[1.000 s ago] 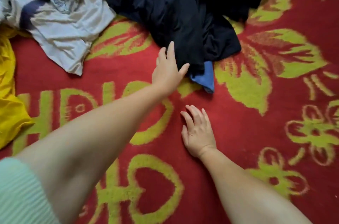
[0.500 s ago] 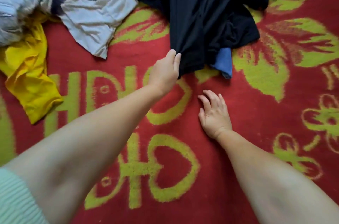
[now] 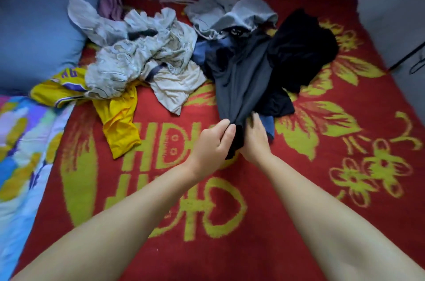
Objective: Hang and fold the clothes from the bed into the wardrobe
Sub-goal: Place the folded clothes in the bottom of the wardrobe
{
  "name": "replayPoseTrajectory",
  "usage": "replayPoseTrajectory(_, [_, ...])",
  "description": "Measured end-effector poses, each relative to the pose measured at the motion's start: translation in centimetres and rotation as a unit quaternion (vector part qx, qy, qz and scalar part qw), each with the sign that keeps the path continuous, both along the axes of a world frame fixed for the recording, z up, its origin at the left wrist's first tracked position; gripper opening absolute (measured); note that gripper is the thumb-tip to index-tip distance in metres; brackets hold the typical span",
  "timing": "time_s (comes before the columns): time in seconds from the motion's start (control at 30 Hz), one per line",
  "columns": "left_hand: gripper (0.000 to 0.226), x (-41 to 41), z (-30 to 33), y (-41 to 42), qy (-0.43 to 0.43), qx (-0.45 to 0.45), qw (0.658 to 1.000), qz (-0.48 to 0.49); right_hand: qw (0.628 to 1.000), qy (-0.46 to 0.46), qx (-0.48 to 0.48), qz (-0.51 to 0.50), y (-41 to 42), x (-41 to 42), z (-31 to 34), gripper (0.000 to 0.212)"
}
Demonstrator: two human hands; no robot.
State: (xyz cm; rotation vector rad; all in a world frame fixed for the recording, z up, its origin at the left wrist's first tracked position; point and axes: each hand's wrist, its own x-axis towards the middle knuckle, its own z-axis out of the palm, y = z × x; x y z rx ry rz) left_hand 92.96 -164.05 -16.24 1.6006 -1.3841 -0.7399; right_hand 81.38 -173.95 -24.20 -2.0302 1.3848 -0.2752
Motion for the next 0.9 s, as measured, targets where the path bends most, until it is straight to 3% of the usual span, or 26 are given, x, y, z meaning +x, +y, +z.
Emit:
replayPoseTrajectory(0.07, [0.033,0.3,3.0,1.9,0.015,-0.032,0.999,-0.008,0.992,-0.105,0.063,-0.031,0.9,0.8,4.0,0.042])
replayPoseTrajectory(0.17, [0.034,2.0,7.1,3.7,0.013,-0.067,0.998,0.016,0.994,-0.098,0.040,0.002,1.7,0.9,9.3,0.033])
replayPoseTrajectory(0.27, [0.036,3.9,11.0,3.9,0.003,-0.089,0.995,0.044,0.987,-0.153,-0.041,0.013,1.1,1.0,14.6,0.029])
replayPoseTrajectory(0.33, [0.036,4.7,13.6,3.7,-0.003,-0.109,0.992,0.056,0.975,-0.197,-0.103,-0.004,0.4,1.3,18.6,0.037])
replayPoseTrajectory(0.4, [0.036,5.1,16.6,3.5,-0.014,-0.137,0.988,0.071,0.963,-0.260,-0.063,0.005,0.5,1.9,23.1,0.039])
replayPoseTrajectory(0.47, [0.036,5.5,19.2,2.7,-0.007,-0.165,0.983,0.082,0.948,-0.309,0.054,0.053,1.3,2.5,26.8,0.028])
replayPoseTrajectory(0.57, [0.034,6.3,22.4,1.8,0.079,-0.165,0.980,0.084,0.946,-0.278,0.104,0.130,3.0,3.5,30.4,0.022])
replayPoseTrajectory(0.67, [0.028,7.3,24.1,1.2,0.205,-0.137,0.966,0.078,0.925,-0.338,0.120,0.127,4.2,4.9,33.0,0.019])
replayPoseTrajectory(0.77, [0.035,7.9,22.9,2.2,0.294,-0.059,0.954,-0.026,0.863,-0.465,0.196,0.024,4.3,6.3,36.1,0.024])
replayPoseTrajectory(0.83, [0.051,8.1,19.8,3.8,0.297,0.057,0.944,-0.132,0.857,-0.488,0.155,-0.060,2.8,6.4,38.2,0.024])
replayPoseTrajectory(0.9, [0.059,7.9,16.2,5.8,0.229,0.197,0.926,-0.225,0.871,-0.462,0.087,-0.142,1.2,6.0,40.0,0.022])
